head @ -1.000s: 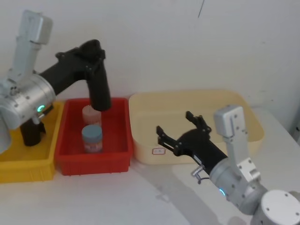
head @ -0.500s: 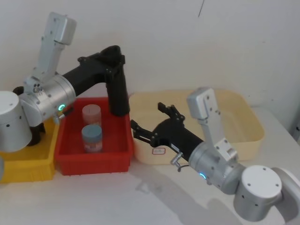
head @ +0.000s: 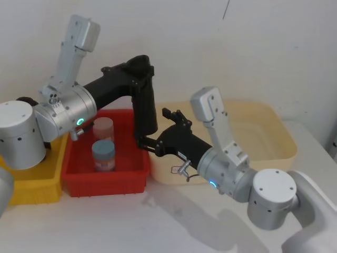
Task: Pick up the garbage bag with the one hand and transfer it to the other hand.
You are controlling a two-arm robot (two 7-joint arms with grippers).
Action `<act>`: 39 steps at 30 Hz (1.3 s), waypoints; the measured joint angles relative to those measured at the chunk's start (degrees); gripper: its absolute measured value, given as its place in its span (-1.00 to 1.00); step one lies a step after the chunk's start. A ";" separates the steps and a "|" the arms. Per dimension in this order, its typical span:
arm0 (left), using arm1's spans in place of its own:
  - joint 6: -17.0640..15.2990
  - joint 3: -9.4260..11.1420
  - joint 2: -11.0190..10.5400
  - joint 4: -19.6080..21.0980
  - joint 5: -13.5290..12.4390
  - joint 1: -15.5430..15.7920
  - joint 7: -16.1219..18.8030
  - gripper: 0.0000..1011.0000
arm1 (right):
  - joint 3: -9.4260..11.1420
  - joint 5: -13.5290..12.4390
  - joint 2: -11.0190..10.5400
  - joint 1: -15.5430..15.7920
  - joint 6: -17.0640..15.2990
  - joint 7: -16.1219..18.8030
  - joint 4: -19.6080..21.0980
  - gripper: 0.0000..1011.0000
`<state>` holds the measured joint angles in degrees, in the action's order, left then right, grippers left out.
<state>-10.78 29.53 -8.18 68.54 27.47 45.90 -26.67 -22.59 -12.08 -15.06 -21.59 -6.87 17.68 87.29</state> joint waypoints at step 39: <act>-2.36 1.49 -0.88 1.72 2.82 0.28 -1.40 -0.27 | 0.17 6.62 3.97 -8.87 1.75 -4.23 -14.99 0.98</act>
<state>-13.14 31.02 -9.06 70.26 30.29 46.19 -28.08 -22.42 -5.46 -11.09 -30.46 -5.11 13.45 72.30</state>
